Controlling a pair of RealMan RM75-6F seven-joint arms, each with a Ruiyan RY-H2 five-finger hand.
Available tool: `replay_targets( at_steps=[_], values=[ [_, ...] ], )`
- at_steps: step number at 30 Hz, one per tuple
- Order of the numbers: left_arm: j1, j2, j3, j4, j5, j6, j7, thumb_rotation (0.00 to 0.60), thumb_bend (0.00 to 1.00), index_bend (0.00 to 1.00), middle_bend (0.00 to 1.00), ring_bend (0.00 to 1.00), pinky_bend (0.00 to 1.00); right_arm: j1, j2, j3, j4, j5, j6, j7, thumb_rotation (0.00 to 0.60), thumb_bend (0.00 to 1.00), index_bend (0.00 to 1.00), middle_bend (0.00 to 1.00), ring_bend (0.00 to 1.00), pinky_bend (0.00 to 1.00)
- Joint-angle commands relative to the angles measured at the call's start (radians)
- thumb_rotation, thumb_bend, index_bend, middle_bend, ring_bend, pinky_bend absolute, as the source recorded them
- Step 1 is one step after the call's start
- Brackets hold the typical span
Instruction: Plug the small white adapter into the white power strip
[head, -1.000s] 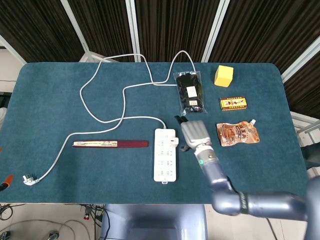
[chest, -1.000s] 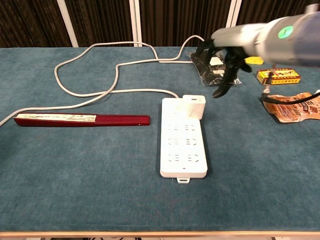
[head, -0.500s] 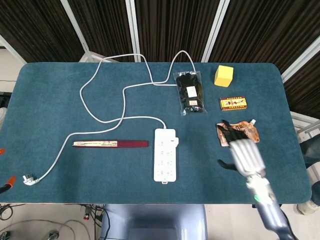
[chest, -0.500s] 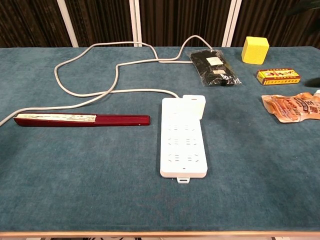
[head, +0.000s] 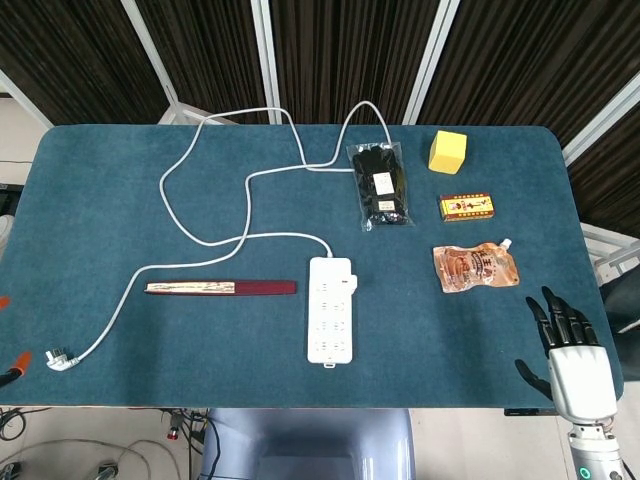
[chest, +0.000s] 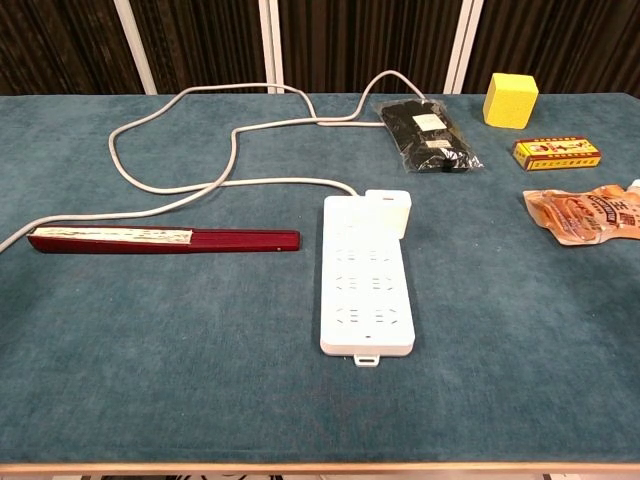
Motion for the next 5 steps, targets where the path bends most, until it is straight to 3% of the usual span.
replay_targets(
  at_steps=[1,5],
  values=[
    [0.001,0.001,0.0,0.001,0.0,-0.001,-0.001,0.6,0.19,0.22,0.0,0.0,0.05,-0.008,0.002,0.014,0.002,0.003,-0.009,0.008,0.6,0.22,0.1,0.04,0.12,0.2],
    [0.0,0.0,-0.001,0.003,0.002,0.001,0.0,0.6,0.19,0.22,0.0,0.0,0.05,-0.017,0.015,0.024,0.002,-0.005,-0.018,0.026,0.6,0.22,0.1,0.04,0.12,0.2]
  ],
)
